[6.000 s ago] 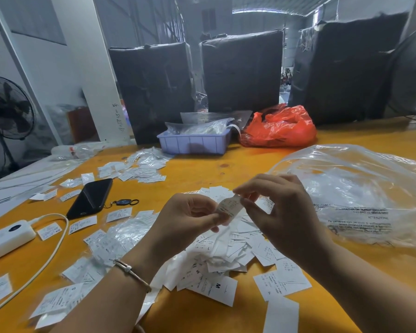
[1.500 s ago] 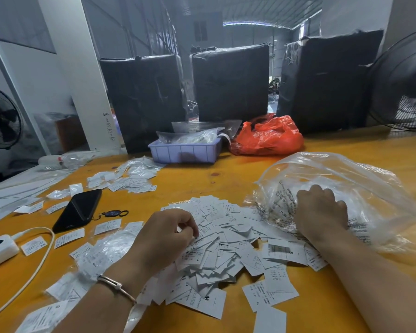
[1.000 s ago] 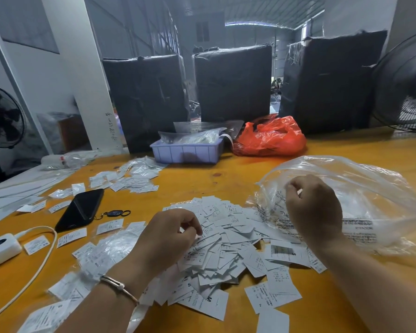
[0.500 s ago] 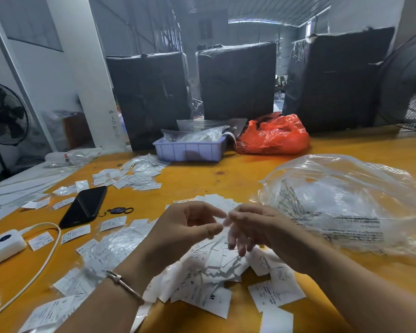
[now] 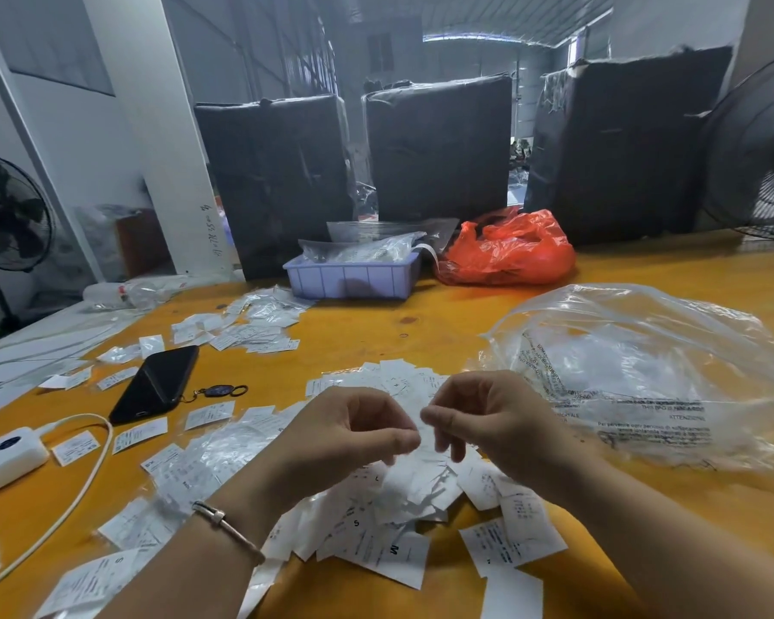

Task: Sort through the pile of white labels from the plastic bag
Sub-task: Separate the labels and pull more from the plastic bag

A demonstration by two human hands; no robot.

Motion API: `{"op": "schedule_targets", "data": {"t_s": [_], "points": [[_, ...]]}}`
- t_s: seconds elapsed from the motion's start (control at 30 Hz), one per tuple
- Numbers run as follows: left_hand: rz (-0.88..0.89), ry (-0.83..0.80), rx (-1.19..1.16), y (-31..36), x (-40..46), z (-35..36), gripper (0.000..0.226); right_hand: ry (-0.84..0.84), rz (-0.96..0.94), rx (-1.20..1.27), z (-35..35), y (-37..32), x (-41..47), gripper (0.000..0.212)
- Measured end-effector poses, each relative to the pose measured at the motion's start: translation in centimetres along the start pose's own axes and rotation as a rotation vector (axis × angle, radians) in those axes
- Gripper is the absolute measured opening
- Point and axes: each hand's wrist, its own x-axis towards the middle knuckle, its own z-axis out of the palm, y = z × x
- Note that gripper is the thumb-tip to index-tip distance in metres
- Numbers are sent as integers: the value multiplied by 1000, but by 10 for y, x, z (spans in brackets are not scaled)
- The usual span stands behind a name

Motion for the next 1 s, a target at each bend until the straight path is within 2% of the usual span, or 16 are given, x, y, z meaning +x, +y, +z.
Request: {"op": "schedule_targets", "data": {"t_s": [0.17,0.23,0.3,0.33,0.37,0.47,0.53,0.7,0.87,0.93,1.0], "points": [[50,25,-45,1,0,0,7,76,-45,-70,1,0,1,17],[54,102,-58,0,1,0,4,207,-39,-217,-7,5,4,14],[53,199,-62,-2,2,0,2,282,-34,-475,-17,12,5,5],[50,241,-66,-3,2,-1,3,248,-23,-593,-19,14,5,3],[46,275,-73,-3,2,-1,5,178,2,-684,-20,16,4,11],[44,332,-99,-4,3,-2,9,-33,73,-816,-18,21,4,35],[47,340,-86,-5,3,-2,10,-79,70,-880,-15,22,5,42],[46,343,-8,-5,3,0,11,-102,12,-943,-12,19,6,39],[46,329,6,-5,3,0,10,-41,-129,-983,-8,19,6,24],[46,326,13,-6,3,0,10,-3,-157,-948,-8,18,5,20],[37,317,17,-6,4,0,9,67,-127,-780,-8,18,5,16]]}}
